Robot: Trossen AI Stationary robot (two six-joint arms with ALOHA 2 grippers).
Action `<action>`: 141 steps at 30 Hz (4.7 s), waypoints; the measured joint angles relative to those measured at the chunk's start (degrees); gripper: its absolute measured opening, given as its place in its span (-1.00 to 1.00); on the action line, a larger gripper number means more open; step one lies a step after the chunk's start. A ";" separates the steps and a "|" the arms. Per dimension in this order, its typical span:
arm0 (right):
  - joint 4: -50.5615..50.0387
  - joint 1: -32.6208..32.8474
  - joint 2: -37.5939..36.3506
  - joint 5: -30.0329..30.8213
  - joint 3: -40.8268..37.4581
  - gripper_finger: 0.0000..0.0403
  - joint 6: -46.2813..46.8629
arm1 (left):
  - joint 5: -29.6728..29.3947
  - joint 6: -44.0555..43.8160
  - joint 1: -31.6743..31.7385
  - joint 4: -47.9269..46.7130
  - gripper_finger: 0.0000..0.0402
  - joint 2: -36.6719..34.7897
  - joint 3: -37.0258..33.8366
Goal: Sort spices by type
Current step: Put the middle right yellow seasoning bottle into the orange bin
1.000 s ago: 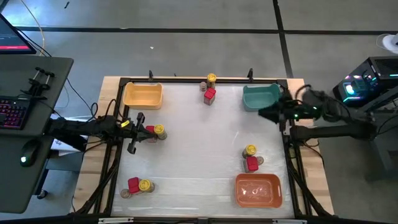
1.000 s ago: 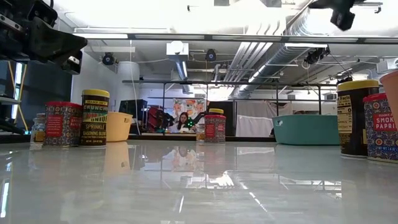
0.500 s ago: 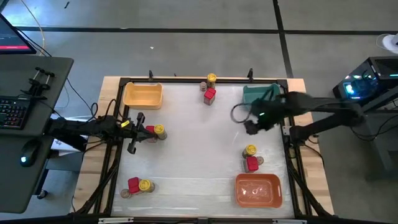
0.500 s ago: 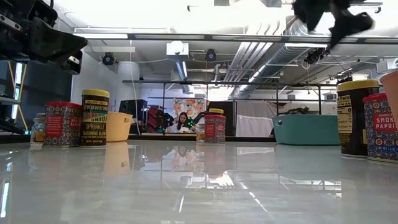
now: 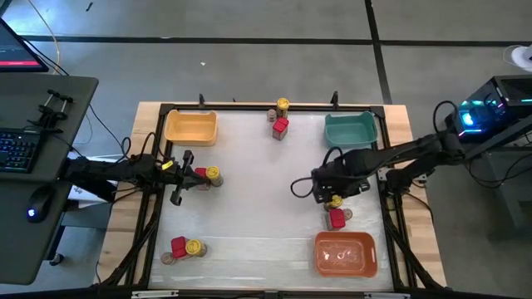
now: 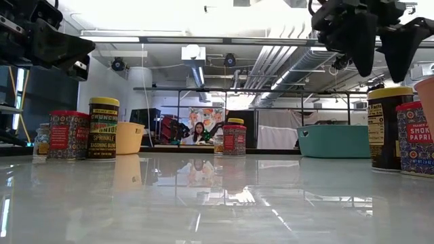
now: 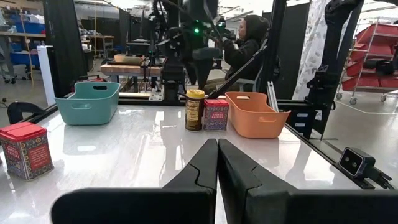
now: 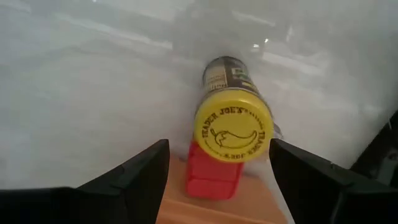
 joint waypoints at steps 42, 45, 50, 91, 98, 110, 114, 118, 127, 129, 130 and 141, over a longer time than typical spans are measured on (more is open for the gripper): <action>8.39 2.41 1.87 4.88 -10.21 0.34 -5.43 | 0.00 0.00 -0.02 -0.02 -1.00 0.01 0.00; 8.46 2.41 1.85 4.74 -10.05 0.34 -5.70 | 0.00 0.00 0.00 0.00 -1.00 0.02 0.00; 8.38 2.41 1.85 2.44 -10.05 0.34 -5.70 | 0.01 0.00 -0.01 -0.02 -1.00 0.00 0.00; -4.51 15.28 1.75 9.28 26.38 0.06 -15.84 | 0.00 0.00 -0.01 -0.01 -1.00 0.00 0.00; -4.21 33.14 4.81 3.13 23.05 0.06 0.62 | 0.02 0.00 -0.01 -0.02 -1.00 0.00 -0.01; -4.00 40.26 14.37 -0.85 18.16 0.06 -4.19 | 0.02 0.00 -0.02 -0.02 -1.00 0.01 0.00; -5.82 40.24 18.69 0.33 18.16 0.06 -8.95 | 0.02 0.00 -0.02 -0.02 -1.00 0.01 -0.02; -5.27 40.24 21.48 -0.19 18.10 0.06 -11.25 | 0.01 0.00 -0.02 -0.02 -1.00 0.02 0.00; -5.65 41.60 21.74 2.45 18.11 0.12 -11.70 | 0.02 0.00 -0.02 -0.02 -1.00 0.01 0.00; -5.14 41.93 21.74 2.72 17.76 0.13 -11.83 | 0.00 0.00 0.00 0.00 -1.00 0.00 0.00; -4.89 42.15 21.74 2.72 17.50 0.13 -12.34 | 0.02 0.00 -0.02 -0.02 -1.00 0.00 -0.02; -4.30 42.69 21.85 1.88 17.35 0.15 -18.03 | 0.01 0.00 -0.02 -0.02 -1.00 0.02 0.00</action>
